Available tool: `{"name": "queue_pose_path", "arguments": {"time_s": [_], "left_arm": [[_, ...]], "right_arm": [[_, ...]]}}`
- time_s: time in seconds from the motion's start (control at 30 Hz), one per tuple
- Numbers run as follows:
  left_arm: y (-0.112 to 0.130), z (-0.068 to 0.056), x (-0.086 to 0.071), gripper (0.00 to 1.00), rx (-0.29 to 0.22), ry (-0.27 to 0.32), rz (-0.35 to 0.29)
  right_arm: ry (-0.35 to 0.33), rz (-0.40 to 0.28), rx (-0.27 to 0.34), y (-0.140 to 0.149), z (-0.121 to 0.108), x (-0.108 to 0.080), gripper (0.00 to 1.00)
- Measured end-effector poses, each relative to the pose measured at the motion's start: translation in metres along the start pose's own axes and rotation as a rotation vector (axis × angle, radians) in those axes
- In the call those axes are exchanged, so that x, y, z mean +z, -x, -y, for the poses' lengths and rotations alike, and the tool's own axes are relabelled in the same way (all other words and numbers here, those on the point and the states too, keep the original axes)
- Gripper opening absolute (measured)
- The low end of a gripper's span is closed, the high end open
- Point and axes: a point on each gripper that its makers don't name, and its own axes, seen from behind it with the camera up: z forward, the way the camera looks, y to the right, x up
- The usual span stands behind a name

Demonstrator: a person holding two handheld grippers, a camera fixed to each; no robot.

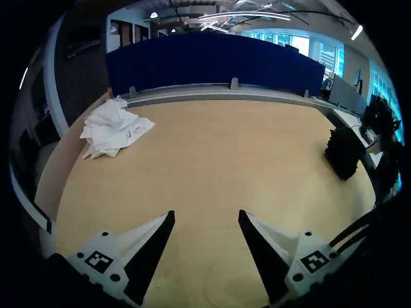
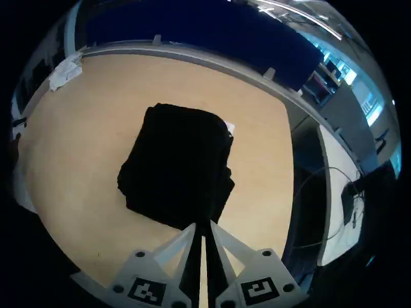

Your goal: Fold towel

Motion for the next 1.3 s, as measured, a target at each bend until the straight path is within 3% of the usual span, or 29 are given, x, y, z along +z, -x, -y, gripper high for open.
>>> {"name": "queue_pose_path", "arguments": {"time_s": [0.27,0.53,0.6,1.0,1.13,1.3], "left_arm": [[0.002,-0.003,0.001,0.92,0.008,-0.003,0.006],[0.001,-0.004,0.003,0.92,0.006,-0.006,0.009],[0.000,-0.004,0.003,0.92,0.005,-0.006,0.009],[-0.003,-0.009,0.006,0.92,0.015,0.007,0.007],[-0.005,-0.011,0.006,0.92,0.018,0.011,0.005],[-0.008,-0.013,0.006,0.92,0.017,0.016,0.001]], "right_arm": [[0.003,0.024,0.062,0.013,0.004,0.024,0.04],[0.015,0.004,0.100,0.012,0.007,0.030,0.07],[0.023,-0.006,0.110,0.011,0.006,0.028,0.11],[0.062,-0.057,0.159,0.015,-0.001,0.010,0.63],[0.073,-0.074,0.156,0.011,-0.003,0.003,0.69],[0.079,-0.112,0.153,-0.004,-0.004,-0.002,0.87]]}}
